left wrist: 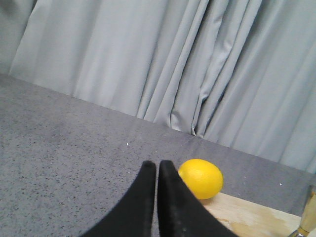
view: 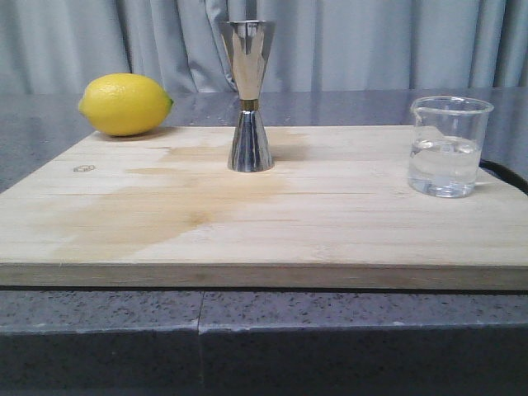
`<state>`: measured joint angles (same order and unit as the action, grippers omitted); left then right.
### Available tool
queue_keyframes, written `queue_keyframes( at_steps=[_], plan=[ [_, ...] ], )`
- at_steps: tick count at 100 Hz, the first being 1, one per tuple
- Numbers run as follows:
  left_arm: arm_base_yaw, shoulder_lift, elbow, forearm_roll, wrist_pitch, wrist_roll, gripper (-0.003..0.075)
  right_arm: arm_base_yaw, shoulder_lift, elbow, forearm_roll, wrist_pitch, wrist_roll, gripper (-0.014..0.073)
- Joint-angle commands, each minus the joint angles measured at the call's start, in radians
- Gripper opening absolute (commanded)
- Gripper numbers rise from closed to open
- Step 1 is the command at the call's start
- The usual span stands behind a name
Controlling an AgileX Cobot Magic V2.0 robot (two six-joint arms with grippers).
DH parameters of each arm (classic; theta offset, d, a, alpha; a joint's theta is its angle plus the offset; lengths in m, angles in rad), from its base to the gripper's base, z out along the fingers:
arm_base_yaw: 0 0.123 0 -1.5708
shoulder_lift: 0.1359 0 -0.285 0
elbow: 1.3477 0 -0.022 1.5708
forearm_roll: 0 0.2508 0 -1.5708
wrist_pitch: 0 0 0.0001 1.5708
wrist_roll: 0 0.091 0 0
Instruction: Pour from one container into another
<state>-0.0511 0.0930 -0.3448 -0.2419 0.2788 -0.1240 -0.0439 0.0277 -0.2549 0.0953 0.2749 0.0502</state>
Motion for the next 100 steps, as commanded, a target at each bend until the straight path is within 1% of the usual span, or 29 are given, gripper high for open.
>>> queue_keyframes(
  at_steps=[1, 5, 10, 14, 16, 17, 20, 27, 33, 40, 55, 63, 68, 75, 79, 80, 85, 87, 88, 89, 92, 97, 100],
  plan=[
    [-0.007, 0.111, -0.144, -0.02, 0.05, 0.049, -0.0019, -0.007, 0.085, -0.124, 0.004, 0.034, -0.004, -0.0071],
    [-0.007, 0.156, -0.201, -0.039, 0.099, 0.092, -0.0019, -0.007, 0.125, -0.173, 0.004, 0.08, -0.004, -0.0071],
    [-0.007, 0.222, -0.266, -0.091, 0.177, 0.183, -0.0019, -0.007, 0.175, -0.229, 0.004, 0.138, -0.004, -0.0071],
    [-0.007, 0.282, -0.318, -0.155, 0.25, 0.294, -0.0019, -0.007, 0.218, -0.275, 0.004, 0.191, -0.006, -0.0071],
    [-0.007, 0.324, -0.342, -0.192, 0.303, 0.372, -0.0019, -0.007, 0.233, -0.297, 0.004, 0.208, -0.01, -0.0071],
    [-0.007, 0.324, -0.35, -0.204, 0.303, 0.372, -0.0019, -0.007, 0.247, -0.304, 0.004, 0.224, -0.01, -0.0071],
    [-0.007, 0.375, -0.379, -0.253, 0.362, 0.456, -0.0019, -0.007, 0.275, -0.338, 0.004, 0.256, -0.011, -0.0071],
    [-0.007, 0.469, -0.435, -0.371, 0.441, 0.588, -0.0019, -0.007, 0.341, -0.395, 0.004, 0.325, -0.034, -0.0071],
    [-0.007, 0.54, -0.464, -0.471, 0.47, 0.679, -0.0019, -0.007, 0.395, -0.429, 0.004, 0.377, -0.083, -0.0071],
    [-0.007, 0.6, -0.485, -0.55, 0.481, 0.783, -0.0018, -0.007, 0.448, -0.453, 0.004, 0.41, -0.117, -0.0071],
    [-0.007, 0.725, -0.515, -0.667, 0.547, 0.99, -0.0017, -0.007, 0.522, -0.459, 0.01, 0.415, -0.12, -0.0071],
    [-0.007, 0.769, -0.516, -0.722, 0.589, 1.077, 0.0013, -0.007, 0.547, -0.459, 0.01, 0.413, -0.12, -0.0053],
    [-0.007, 0.806, -0.516, -0.749, 0.626, 1.154, 0.0061, -0.007, 0.559, -0.459, 0.01, 0.405, -0.12, -0.0021],
    [-0.007, 0.847, -0.516, -0.795, 0.669, 1.232, 0.0168, -0.007, 0.574, -0.459, 0.01, 0.392, -0.12, 0.0051],
    [-0.007, 0.865, -0.516, -0.821, 0.681, 1.261, 0.0258, -0.007, 0.58, -0.459, 0.01, 0.382, -0.12, 0.0122],
    [-0.007, 0.872, -0.516, -0.824, 0.684, 1.27, 0.0275, -0.007, 0.582, -0.459, 0.01, 0.379, -0.12, 0.0122],
    [-0.007, 0.892, -0.516, -0.856, 0.684, 1.293, 0.0418, -0.007, 0.589, -0.459, 0.01, 0.365, -0.121, 0.0224],
    [-0.007, 0.9, -0.516, -0.869, 0.682, 1.294, 0.0452, -0.007, 0.591, -0.459, 0.01, 0.361, -0.121, 0.0251],
    [-0.007, 0.902, -0.516, -0.878, 0.682, 1.294, 0.0485, -0.007, 0.591, -0.459, 0.01, 0.358, -0.121, 0.0278],
    [-0.007, 0.908, -0.516, -0.883, 0.68, 1.296, 0.0501, -0.007, 0.596, -0.459, 0.01, 0.356, -0.121, 0.0305],
    [-0.007, 0.917, -0.516, -0.903, 0.667, 1.302, 0.0568, -0.007, 0.598, -0.459, 0.01, 0.353, -0.121, 0.0355],
    [-0.007, 0.937, -0.516, -0.949, 0.641, 1.318, 0.0627, -0.007, 0.61, -0.459, 0.02, 0.353, -0.121, 0.0425],
    [-0.007, 0.944, -0.516, -0.966, 0.636, 1.325, 0.0638, -0.007, 0.617, -0.457, 0.027, 0.351, -0.121, 0.0451]
  ],
)
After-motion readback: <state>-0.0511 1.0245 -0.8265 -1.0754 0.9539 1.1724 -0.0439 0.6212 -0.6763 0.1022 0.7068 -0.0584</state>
